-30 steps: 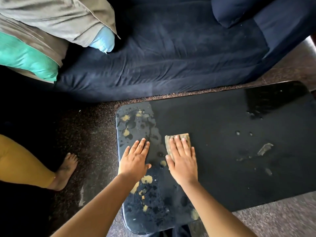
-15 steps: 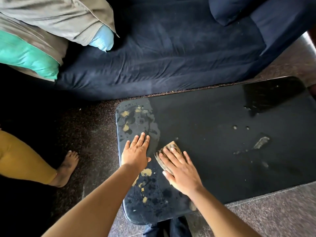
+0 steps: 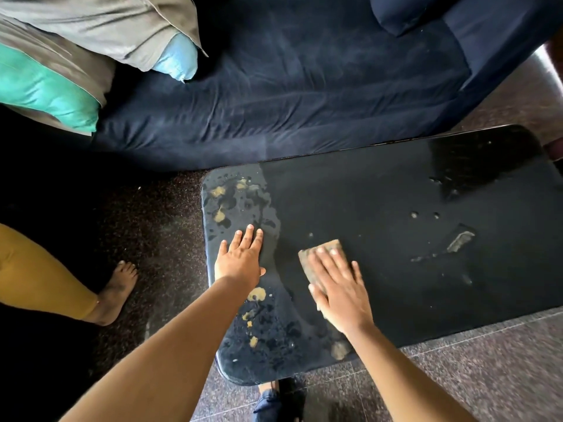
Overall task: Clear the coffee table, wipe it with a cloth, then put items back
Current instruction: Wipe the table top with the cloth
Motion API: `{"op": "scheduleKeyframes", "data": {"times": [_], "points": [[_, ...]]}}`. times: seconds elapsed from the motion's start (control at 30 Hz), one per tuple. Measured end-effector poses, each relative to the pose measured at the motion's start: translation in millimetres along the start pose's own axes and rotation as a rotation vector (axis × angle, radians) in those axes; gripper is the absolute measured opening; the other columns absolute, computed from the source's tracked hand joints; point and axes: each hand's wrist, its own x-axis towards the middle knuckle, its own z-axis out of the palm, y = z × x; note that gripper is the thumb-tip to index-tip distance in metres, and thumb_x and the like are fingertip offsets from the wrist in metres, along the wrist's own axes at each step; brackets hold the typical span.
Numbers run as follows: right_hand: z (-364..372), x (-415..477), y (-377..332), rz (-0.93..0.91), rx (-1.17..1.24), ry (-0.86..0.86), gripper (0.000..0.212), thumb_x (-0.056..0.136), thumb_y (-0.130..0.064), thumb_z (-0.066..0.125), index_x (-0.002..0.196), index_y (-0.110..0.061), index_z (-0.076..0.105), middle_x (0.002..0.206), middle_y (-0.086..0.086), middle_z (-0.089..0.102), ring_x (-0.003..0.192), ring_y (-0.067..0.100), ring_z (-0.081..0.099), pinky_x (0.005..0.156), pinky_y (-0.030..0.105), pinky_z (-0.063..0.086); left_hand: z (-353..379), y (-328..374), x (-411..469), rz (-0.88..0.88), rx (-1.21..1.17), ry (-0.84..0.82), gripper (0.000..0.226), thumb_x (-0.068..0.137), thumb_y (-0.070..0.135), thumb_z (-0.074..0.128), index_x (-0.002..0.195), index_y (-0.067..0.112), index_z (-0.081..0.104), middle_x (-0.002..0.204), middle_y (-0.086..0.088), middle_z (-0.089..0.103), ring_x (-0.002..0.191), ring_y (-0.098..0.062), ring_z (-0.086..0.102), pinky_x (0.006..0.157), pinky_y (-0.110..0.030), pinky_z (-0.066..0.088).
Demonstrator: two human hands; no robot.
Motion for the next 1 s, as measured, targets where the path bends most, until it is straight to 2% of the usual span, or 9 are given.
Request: {"op": "scheduleKeyframes", "data": {"times": [0.07, 0.13, 0.27, 0.33, 0.53, 0.7, 0.77, 0.9, 1.0], "points": [[0, 4, -16, 0.304, 0.068, 0.019, 0.062, 0.089, -0.048, 0.03, 0.148, -0.029, 0.029, 0.155, -0.006, 0.026, 0.144, 0.019, 0.021, 0.109, 0.052, 0.03, 1, 0, 0, -0.008, -0.005, 0.006, 0.082, 0.098, 0.038, 0.048, 0.152, 0.021, -0.01, 0.16, 0.001, -0.015, 0.148, -0.02, -0.007, 0.119, -0.042, 0.004], [1, 3, -38, 0.336, 0.108, 0.057, 0.063, 0.089, -0.048, 0.031, 0.148, -0.026, 0.03, 0.155, -0.002, 0.027, 0.143, 0.023, 0.022, 0.109, 0.052, 0.029, 0, 2, -1, -0.011, -0.005, 0.01, 0.082, 0.097, 0.038, 0.048, 0.152, 0.021, -0.01, 0.16, 0.001, -0.014, 0.148, -0.021, -0.006, 0.119, -0.042, 0.005], [5, -18, -33, -0.174, 0.029, 0.045, 0.063, 0.09, -0.048, 0.038, 0.149, -0.03, 0.023, 0.157, -0.007, 0.021, 0.145, 0.016, 0.019, 0.111, 0.049, 0.03, 1, 3, -1, -0.016, -0.026, 0.025, 0.082, 0.097, 0.038, 0.05, 0.153, 0.021, -0.008, 0.16, 0.002, -0.012, 0.148, -0.021, -0.005, 0.119, -0.043, 0.005], [5, -21, -14, -0.314, -0.047, 0.015, 0.063, 0.091, -0.048, 0.038, 0.149, -0.033, 0.02, 0.157, -0.01, 0.018, 0.145, 0.013, 0.017, 0.11, 0.05, 0.032, 1, 2, -1, -0.012, -0.031, 0.048, 0.082, 0.095, 0.039, 0.052, 0.153, 0.022, -0.005, 0.161, 0.002, -0.009, 0.148, -0.02, -0.002, 0.119, -0.042, 0.006], [4, -23, -46, 0.26, 0.125, 0.043, 0.062, 0.089, -0.046, 0.032, 0.148, -0.026, 0.029, 0.154, -0.004, 0.029, 0.142, 0.02, 0.024, 0.108, 0.05, 0.031, 22, 0, -21, 0.01, -0.144, 0.199, 0.074, 0.094, 0.043, 0.049, 0.153, 0.025, 0.009, 0.161, 0.003, 0.001, 0.148, -0.017, 0.001, 0.12, -0.041, 0.005], [7, -51, -31, -0.202, -0.006, -0.011, 0.062, 0.091, -0.048, 0.036, 0.149, -0.032, 0.022, 0.157, -0.012, 0.016, 0.145, 0.012, 0.014, 0.112, 0.049, 0.028, 51, 4, -58, 0.044, -0.201, 0.252, 0.076, 0.092, 0.051, 0.047, 0.153, 0.028, 0.009, 0.161, 0.005, -0.004, 0.148, -0.015, -0.006, 0.12, -0.041, 0.001], [6, -55, -15, -0.146, -0.041, -0.014, 0.062, 0.09, -0.047, 0.036, 0.149, -0.034, 0.023, 0.157, -0.013, 0.017, 0.144, 0.011, 0.017, 0.111, 0.05, 0.029, 55, 6, -72, 0.055, -0.215, 0.267, 0.079, 0.091, 0.053, 0.049, 0.153, 0.028, 0.007, 0.161, 0.005, -0.007, 0.147, -0.015, -0.009, 0.119, -0.04, 0.0], [7, -58, -38, 0.238, 0.079, 0.003, 0.06, 0.089, -0.045, 0.034, 0.147, -0.026, 0.032, 0.153, -0.005, 0.032, 0.141, 0.019, 0.026, 0.105, 0.052, 0.035, 68, 4, -97, -0.044, -0.279, 0.321, 0.092, 0.085, 0.06, 0.054, 0.153, 0.028, 0.003, 0.16, 0.005, -0.008, 0.148, -0.015, -0.009, 0.119, -0.037, 0.002], [9, -68, -55, 0.103, 0.097, 0.02, 0.062, 0.089, -0.045, 0.036, 0.148, -0.027, 0.03, 0.154, -0.004, 0.03, 0.142, 0.02, 0.025, 0.107, 0.049, 0.032, 82, 1, -113, -0.118, -0.307, 0.28, 0.103, 0.079, 0.063, 0.059, 0.153, 0.027, -0.003, 0.16, 0.004, -0.01, 0.148, -0.016, -0.008, 0.12, -0.038, 0.006]]}}
